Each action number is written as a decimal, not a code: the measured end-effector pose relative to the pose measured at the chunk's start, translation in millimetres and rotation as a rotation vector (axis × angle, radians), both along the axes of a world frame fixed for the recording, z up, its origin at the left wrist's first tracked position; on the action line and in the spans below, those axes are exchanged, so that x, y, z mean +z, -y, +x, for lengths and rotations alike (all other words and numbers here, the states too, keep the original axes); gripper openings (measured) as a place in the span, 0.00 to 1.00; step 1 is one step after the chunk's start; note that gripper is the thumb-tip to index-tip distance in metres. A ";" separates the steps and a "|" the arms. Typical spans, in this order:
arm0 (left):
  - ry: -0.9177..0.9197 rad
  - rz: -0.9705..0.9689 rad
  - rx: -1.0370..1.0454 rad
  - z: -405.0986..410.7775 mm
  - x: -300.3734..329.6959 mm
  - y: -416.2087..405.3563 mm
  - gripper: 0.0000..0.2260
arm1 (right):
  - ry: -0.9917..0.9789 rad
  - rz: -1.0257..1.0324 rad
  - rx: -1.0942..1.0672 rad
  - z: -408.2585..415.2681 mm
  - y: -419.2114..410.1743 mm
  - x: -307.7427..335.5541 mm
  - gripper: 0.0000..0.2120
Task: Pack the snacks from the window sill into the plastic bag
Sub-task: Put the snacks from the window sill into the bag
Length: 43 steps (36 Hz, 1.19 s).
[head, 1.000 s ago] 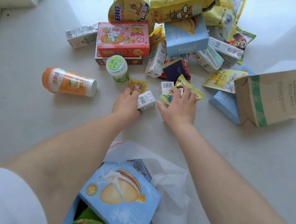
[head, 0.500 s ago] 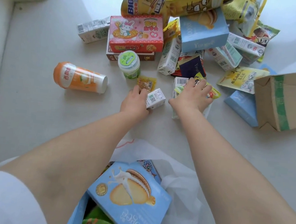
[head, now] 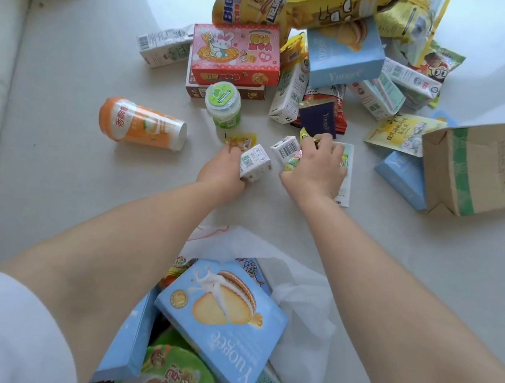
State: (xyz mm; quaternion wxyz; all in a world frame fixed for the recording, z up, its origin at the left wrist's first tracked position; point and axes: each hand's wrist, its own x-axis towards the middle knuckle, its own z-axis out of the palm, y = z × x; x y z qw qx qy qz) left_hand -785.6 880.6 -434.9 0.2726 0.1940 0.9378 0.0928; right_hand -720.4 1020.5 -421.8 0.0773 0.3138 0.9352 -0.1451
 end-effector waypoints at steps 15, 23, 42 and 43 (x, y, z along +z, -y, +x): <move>-0.140 0.491 0.378 83.4 104.3 74.1 0.18 | -0.435 -0.393 0.015 76.3 40.4 84.8 0.15; -0.058 0.620 0.520 141.4 141.3 136.2 0.15 | -0.410 -0.846 -0.100 127.4 95.6 123.3 0.21; -0.040 0.106 0.248 200.7 117.1 241.2 0.21 | -0.057 -0.417 0.227 210.0 205.5 97.9 0.19; -0.052 0.090 0.239 201.3 111.7 244.0 0.21 | -0.039 -0.373 0.223 211.8 206.4 94.8 0.20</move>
